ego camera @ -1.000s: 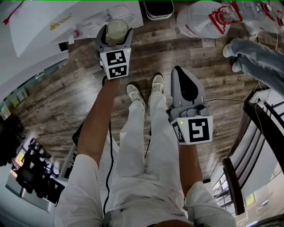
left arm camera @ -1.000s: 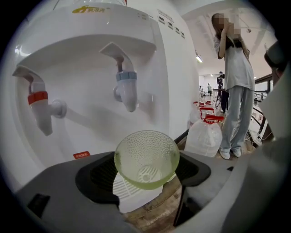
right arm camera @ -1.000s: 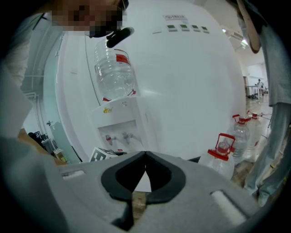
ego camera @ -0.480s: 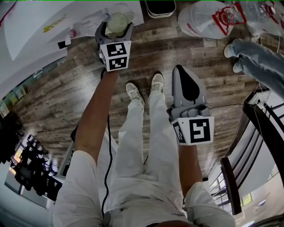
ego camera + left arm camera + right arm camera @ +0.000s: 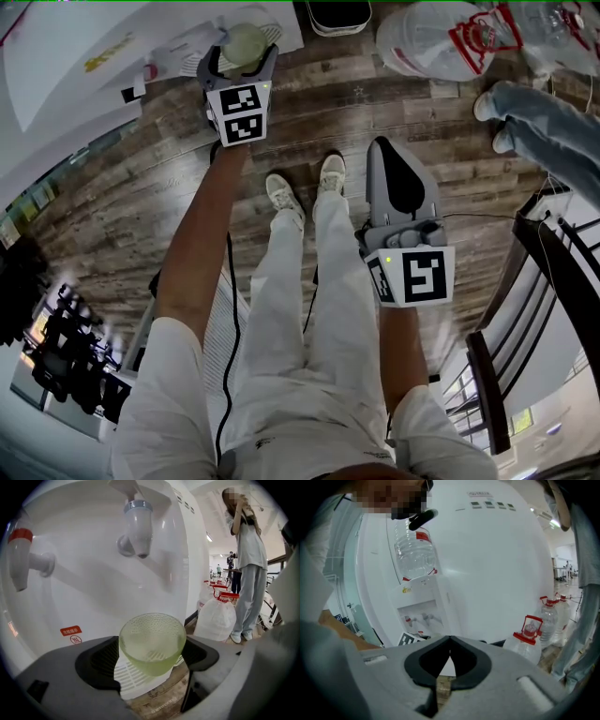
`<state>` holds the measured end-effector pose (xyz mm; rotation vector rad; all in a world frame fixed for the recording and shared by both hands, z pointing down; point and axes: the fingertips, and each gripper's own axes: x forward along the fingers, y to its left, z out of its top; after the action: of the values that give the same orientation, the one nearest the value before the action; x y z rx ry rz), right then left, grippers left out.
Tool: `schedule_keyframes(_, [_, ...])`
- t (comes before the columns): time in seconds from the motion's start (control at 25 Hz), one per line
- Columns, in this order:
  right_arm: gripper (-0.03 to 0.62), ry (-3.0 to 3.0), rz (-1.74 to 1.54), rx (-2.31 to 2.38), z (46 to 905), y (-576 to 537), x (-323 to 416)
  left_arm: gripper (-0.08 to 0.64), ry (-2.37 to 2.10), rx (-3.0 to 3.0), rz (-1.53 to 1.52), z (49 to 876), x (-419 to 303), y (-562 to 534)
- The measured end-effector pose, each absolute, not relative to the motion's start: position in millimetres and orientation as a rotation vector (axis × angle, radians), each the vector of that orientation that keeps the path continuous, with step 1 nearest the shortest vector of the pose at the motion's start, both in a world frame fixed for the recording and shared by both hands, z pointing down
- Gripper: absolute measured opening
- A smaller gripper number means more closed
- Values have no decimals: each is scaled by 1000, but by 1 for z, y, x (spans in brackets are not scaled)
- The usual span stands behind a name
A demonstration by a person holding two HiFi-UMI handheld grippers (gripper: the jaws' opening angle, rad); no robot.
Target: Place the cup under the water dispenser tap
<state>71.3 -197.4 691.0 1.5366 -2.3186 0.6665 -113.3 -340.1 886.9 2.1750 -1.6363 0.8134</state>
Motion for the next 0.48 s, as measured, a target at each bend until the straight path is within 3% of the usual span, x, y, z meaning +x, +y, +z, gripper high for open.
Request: schedule_keyframes(0.48, [-2, -2329, 627, 1592, 657, -192, 71, 420, -1669, 2147, 660, 819, -109, -317])
